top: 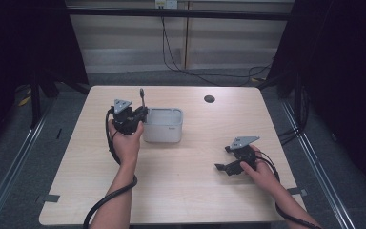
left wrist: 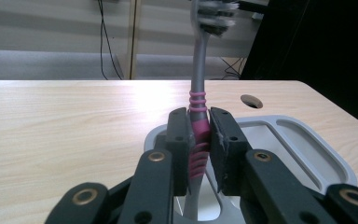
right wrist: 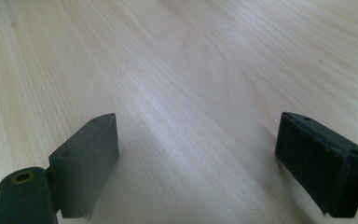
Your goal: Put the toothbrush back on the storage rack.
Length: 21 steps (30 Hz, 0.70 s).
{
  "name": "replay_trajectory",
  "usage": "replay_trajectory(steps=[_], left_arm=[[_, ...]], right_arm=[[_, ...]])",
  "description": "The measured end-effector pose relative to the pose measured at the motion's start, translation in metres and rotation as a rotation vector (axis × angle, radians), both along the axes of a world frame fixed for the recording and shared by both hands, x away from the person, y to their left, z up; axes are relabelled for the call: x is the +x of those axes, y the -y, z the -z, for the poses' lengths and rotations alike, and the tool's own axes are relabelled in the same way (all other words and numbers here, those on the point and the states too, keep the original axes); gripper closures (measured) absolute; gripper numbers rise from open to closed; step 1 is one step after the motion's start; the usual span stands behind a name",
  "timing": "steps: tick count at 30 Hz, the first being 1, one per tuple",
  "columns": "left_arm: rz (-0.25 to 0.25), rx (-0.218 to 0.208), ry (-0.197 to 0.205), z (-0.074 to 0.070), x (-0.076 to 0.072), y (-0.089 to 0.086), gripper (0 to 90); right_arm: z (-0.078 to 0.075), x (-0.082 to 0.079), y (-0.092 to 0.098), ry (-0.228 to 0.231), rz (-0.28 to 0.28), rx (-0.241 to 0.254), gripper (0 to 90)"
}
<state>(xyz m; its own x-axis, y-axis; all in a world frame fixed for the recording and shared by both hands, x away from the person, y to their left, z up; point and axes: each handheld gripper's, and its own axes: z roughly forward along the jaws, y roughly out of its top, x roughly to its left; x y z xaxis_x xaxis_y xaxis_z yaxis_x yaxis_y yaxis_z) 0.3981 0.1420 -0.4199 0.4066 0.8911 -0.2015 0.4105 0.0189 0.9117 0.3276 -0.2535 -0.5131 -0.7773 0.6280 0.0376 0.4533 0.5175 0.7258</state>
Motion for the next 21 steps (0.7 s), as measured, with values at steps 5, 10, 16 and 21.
replay_trajectory(steps=[5,10,16,21], left_arm=[[0.003,0.004,-0.006,0.0014,-0.0004,0.0009,78.2],[0.007,0.006,-0.015,0.0027,-0.0005,0.0026,78.1],[0.009,0.015,-0.019,0.0023,-0.0002,0.0024,78.1],[0.005,0.016,-0.021,0.0015,-0.0006,0.0011,78.5]], right_arm=[[0.0,0.0,0.0,0.002,-0.002,-0.002,12.9],[0.0,0.0,0.0,0.0,-0.002,-0.002,12.9],[0.0,0.0,0.0,0.0,-0.002,-0.002,12.9],[0.0,0.0,0.0,0.0,-0.002,-0.002,12.9]])
